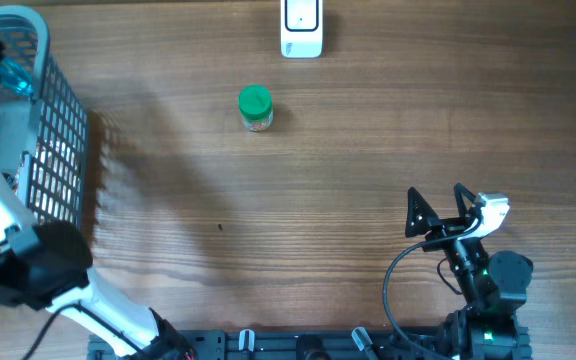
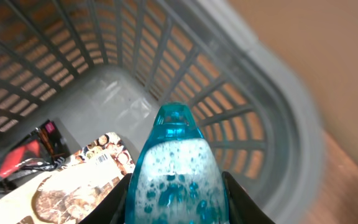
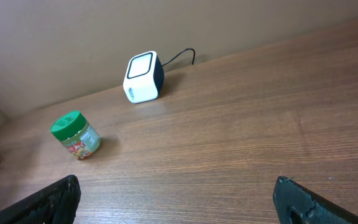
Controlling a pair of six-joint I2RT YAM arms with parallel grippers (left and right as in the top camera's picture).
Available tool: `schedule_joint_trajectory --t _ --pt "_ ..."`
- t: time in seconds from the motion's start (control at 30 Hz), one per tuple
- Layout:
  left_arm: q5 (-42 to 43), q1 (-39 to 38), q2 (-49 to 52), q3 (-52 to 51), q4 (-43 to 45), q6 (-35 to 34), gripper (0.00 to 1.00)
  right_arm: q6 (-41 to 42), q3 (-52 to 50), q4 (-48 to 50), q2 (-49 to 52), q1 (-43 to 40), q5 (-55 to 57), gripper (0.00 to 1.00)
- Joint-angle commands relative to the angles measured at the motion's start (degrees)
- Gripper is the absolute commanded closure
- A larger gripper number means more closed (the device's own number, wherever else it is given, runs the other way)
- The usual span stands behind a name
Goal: Scan the item barcode
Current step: 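Reach the left gripper into the basket and grasp the blue bottle, then carry the blue bottle to the scanner and set it beside the jar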
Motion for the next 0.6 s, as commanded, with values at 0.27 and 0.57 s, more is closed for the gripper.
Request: schedule_joint_trajectory --t 0.27,0.57 --pt "9.29 -0.55 -23.43 0.79 1.11 -3.02 0.69 0.42 -0.11 0.28 0.24 0.09 -2.23 0.00" --pt "14.16 -20.79 -20.26 0.79 7.37 -4.07 0.67 0.37 -0.11 0.28 0.24 0.09 -2.21 0.00"
